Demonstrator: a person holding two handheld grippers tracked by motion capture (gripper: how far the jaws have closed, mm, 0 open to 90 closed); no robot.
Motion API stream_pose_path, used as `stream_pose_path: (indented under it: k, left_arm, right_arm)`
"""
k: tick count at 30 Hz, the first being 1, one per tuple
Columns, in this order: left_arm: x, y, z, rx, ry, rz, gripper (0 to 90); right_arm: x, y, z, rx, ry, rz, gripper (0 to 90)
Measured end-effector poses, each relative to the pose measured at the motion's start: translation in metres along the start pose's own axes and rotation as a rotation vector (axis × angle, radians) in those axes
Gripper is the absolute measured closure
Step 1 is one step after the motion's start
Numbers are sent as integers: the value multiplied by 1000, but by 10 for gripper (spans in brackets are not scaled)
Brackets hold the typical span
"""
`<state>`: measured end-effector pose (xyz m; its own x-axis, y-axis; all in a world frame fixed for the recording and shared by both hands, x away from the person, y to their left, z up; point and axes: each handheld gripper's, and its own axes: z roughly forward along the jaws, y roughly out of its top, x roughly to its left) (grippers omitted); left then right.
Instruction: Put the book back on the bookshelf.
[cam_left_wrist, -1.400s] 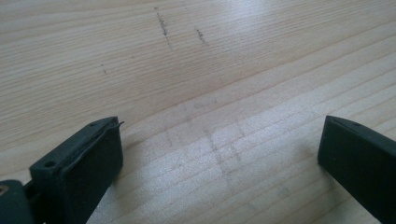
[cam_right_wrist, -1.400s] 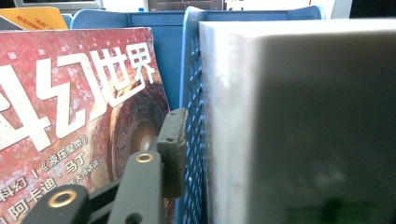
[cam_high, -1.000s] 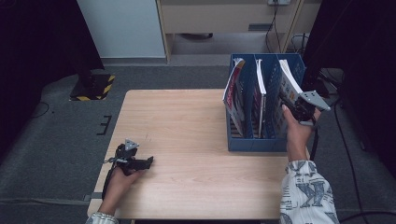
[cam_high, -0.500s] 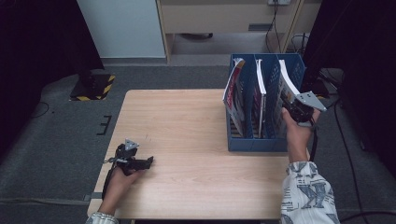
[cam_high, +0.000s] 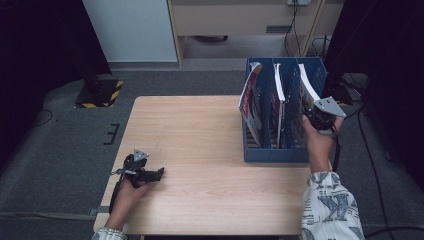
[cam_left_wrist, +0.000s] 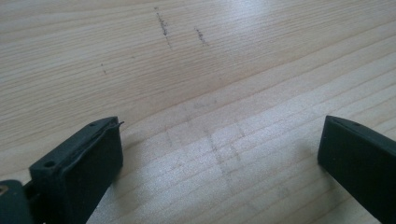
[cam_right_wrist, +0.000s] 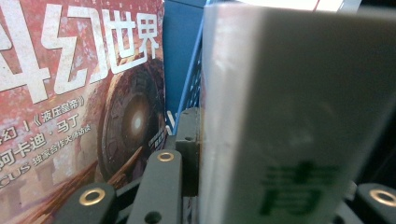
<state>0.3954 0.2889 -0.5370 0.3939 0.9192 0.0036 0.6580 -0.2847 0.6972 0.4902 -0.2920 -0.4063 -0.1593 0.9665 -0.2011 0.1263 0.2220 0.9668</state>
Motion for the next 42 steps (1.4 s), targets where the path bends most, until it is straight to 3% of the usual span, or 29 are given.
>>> stream_pose_path:
  k: [8,15,17,19,29,42]
  left_arm:
    - [0,0,0,0,0,0,0]
    - [0,0,0,0,0,0,0]
    - [0,0,0,0,0,0,0]
    - [0,0,0,0,0,0,0]
    - [0,0,0,0,0,0,0]
    - [0,0,0,0,0,0,0]
  right_arm:
    - [-4,-2,-2,-28,39,101,668]
    - [-6,-4,-6,-32,57,183,432]
    - [-7,-5,-7,-27,58,189,400]
    - [-8,-5,-7,-15,74,228,343]
    - [-7,-4,-16,-15,94,269,265]
    - [-5,-14,-26,2,98,274,235]
